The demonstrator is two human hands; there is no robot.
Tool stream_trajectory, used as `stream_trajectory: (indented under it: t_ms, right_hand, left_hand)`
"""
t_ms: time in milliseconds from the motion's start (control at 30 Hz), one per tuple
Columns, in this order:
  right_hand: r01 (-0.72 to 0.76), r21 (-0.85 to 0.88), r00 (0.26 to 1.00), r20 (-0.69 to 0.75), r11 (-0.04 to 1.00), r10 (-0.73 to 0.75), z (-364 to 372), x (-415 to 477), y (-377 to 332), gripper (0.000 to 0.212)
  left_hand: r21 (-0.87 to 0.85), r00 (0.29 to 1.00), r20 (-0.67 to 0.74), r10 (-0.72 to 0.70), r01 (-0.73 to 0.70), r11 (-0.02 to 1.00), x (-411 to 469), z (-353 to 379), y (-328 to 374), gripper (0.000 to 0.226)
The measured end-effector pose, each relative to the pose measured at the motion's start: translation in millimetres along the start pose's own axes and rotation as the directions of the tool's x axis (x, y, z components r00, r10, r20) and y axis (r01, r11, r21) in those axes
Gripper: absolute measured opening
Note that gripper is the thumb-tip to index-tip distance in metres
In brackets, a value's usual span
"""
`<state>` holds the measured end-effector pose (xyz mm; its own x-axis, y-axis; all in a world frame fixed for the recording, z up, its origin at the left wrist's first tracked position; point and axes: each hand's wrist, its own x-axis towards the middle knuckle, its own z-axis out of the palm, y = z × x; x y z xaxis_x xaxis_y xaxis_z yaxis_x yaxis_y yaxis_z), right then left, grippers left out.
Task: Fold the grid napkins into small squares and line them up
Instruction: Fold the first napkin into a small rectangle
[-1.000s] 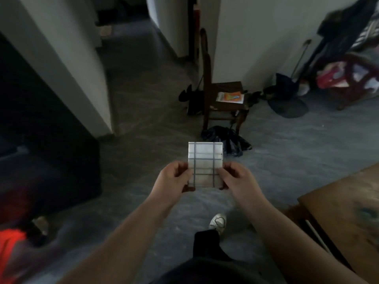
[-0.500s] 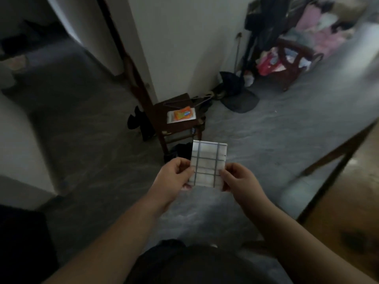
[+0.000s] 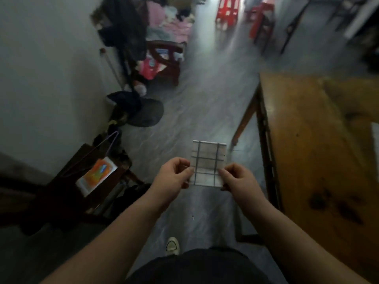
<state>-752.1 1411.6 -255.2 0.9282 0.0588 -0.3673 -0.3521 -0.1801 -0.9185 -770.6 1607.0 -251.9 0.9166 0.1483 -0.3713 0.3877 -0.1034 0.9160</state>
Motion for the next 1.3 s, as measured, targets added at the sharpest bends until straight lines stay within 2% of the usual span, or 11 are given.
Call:
stream_trajectory:
  t_ms: [167,300,433,533,633,800,900,967,1033,1200,1300]
  right_hand:
    - [-0.031,0.073,0.978,-0.205,0.997,0.045,-35.8,9.8,-2.7,0.018]
    - [-0.062,0.143,0.924,-0.365,0.988,0.111,-76.0,21.6,9.4,0.015]
    - [-0.078,0.264,0.849,-0.487,0.961,0.203,-118.3,37.6,21.1,0.013]
    - [-0.111,0.302,0.791,-0.55,0.947,0.268,-150.4,48.2,31.0,0.012]
    - [-0.164,0.308,0.73,-0.602,0.937,0.325,-177.8,59.4,43.3,0.01]
    - [-0.263,0.406,0.559,-0.675,0.875,0.481,-197.0,68.8,77.6,0.012]
    - [-0.323,0.443,0.437,-0.714,0.836,0.547,-200.7,72.3,96.8,0.013]
    - [-0.36,0.475,0.336,-0.737,0.803,0.587,-201.9,75.6,106.1,0.011]
    - [-0.362,0.543,0.24,-0.731,0.758,0.639,-199.2,80.6,114.6,0.01]
    - [-0.368,0.632,0.075,-0.71,0.682,0.7,-191.1,110.3,127.3,0.014]
    - [-0.47,0.583,0.047,-0.733,0.663,0.678,-183.1,123.1,134.7,0.012]
  left_hand:
    - [0.085,0.973,0.229,0.003,-0.023,0.996,63.4,39.3,25.3,0.006]
    - [0.159,0.906,0.424,-0.013,-0.06,0.985,105.8,97.1,44.6,0.007]
    - [0.231,0.83,0.556,-0.04,-0.108,0.967,144.0,166.2,69.4,0.005]
    - [0.35,0.766,0.638,-0.08,-0.196,0.916,167.5,217.9,83.3,0.001]
    - [0.471,0.718,0.687,-0.115,-0.319,0.823,189.1,264.2,86.6,0.004]
    - [0.56,0.587,0.787,-0.192,-0.548,0.621,207.9,327.2,73.5,0.007]
    - [0.527,0.452,0.848,-0.278,-0.659,0.537,220.5,364.3,64.8,0.011]
    - [0.489,0.355,0.871,-0.34,-0.703,0.516,229.1,388.1,58.7,0.011]
    - [0.47,0.285,0.865,-0.413,-0.749,0.467,233.8,410.5,50.8,0.009]
    - [0.43,0.249,0.827,-0.503,-0.857,0.283,246.4,439.9,25.2,0.012]
    - [0.381,0.258,0.827,-0.499,-0.911,0.16,249.4,442.7,14.1,0.009]
